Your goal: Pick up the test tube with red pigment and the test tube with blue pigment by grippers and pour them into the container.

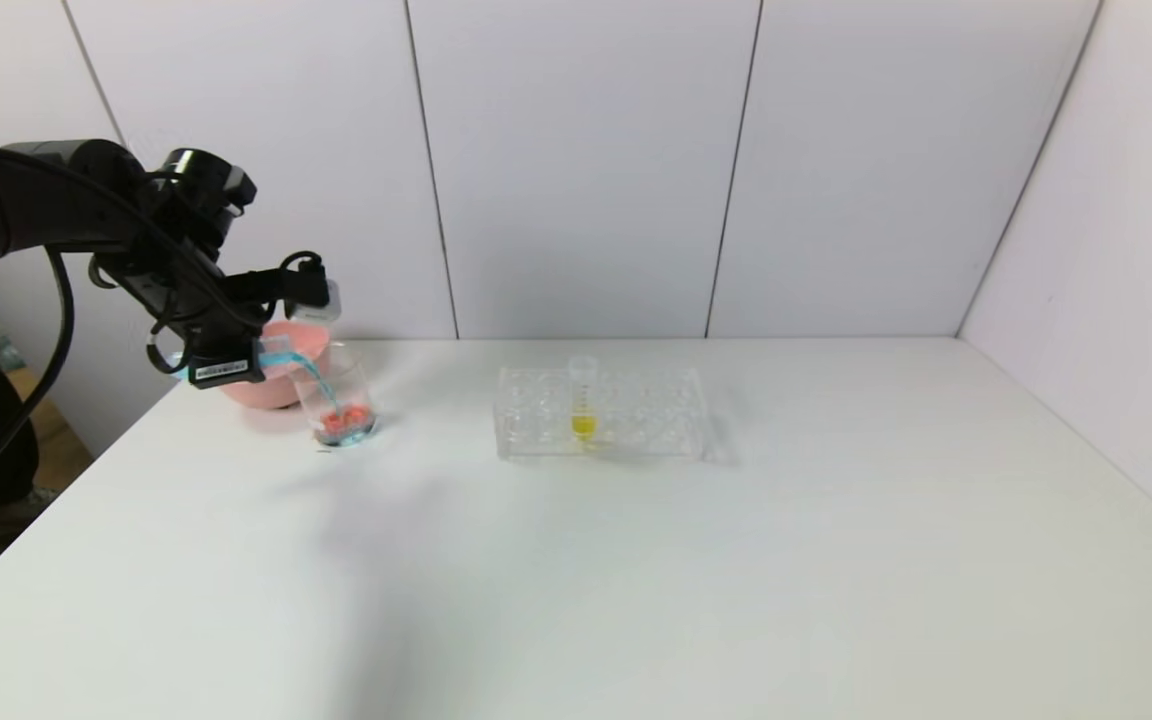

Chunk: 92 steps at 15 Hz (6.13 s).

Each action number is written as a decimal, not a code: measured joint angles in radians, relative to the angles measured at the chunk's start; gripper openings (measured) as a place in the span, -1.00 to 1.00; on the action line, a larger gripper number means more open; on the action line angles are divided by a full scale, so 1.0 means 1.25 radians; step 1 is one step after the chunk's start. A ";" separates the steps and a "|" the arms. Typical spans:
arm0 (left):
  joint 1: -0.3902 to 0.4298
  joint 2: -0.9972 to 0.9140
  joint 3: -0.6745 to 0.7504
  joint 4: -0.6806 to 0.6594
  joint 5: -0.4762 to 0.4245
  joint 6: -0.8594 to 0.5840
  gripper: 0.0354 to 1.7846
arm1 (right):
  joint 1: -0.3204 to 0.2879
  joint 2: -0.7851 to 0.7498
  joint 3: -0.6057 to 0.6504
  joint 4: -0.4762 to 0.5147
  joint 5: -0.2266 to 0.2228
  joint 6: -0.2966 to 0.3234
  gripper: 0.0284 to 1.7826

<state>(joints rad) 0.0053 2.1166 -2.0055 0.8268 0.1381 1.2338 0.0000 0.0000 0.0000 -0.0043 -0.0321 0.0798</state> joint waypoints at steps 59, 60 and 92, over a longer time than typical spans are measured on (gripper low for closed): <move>0.081 0.163 0.478 -1.579 0.136 -0.988 -0.48 | 0.000 0.000 0.000 0.000 0.000 0.001 0.99; 0.082 0.169 0.471 -1.577 0.136 -0.988 -0.48 | 0.000 0.000 0.000 0.000 0.000 0.001 0.99; 0.151 -0.367 0.950 -1.321 -0.207 -1.000 0.99 | 0.000 0.000 0.000 0.000 0.000 0.000 0.99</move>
<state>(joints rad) 0.1947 1.6579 -0.8179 -0.8240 -0.1202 -0.0162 0.0000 0.0000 0.0000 -0.0038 -0.0317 0.0798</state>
